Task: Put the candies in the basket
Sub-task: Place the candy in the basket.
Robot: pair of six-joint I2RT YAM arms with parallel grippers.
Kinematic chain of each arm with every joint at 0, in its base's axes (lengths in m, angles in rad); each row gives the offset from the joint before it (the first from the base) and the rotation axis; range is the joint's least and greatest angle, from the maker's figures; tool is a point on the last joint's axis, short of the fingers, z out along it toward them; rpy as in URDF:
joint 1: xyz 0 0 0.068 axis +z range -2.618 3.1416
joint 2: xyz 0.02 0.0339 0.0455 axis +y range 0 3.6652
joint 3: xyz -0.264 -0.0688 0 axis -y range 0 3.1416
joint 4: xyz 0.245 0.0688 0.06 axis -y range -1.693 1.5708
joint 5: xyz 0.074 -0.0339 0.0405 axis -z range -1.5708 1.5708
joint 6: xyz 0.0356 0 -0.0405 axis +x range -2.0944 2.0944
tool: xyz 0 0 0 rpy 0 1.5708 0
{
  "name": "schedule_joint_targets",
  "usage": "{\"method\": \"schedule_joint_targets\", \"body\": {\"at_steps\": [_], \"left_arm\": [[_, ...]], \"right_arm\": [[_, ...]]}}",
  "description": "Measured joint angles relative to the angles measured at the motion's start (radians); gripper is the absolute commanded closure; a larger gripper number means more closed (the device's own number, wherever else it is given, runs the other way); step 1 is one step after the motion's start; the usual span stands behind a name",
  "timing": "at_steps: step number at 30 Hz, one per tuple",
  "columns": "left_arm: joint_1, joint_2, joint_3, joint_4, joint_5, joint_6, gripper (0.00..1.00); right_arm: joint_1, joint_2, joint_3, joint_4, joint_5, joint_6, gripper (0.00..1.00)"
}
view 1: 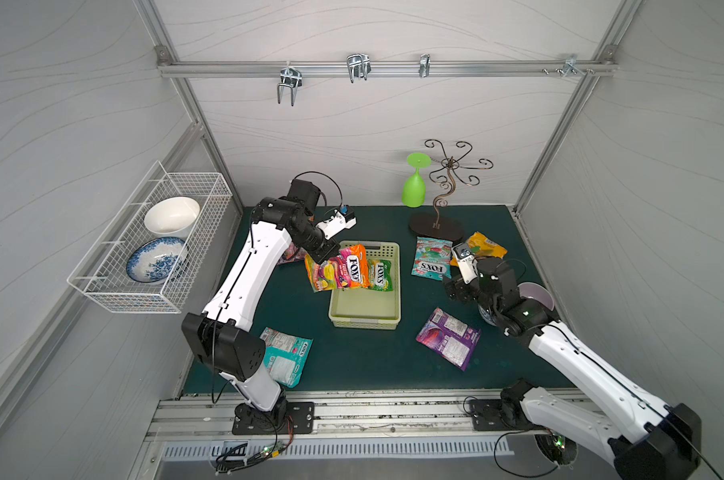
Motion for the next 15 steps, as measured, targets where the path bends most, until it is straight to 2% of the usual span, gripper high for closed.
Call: {"method": "schedule_joint_targets", "body": {"at_steps": [9,15], "left_arm": [[-0.104,0.043,-0.003,0.045,0.003,-0.050,1.00],[-0.142,0.068,-0.045,0.078,0.003,-0.046,1.00]], "right_arm": [[0.000,-0.005,0.000,0.000,0.002,0.000,0.01],[-0.001,-0.014,-0.002,0.000,0.005,0.000,0.01]]}}
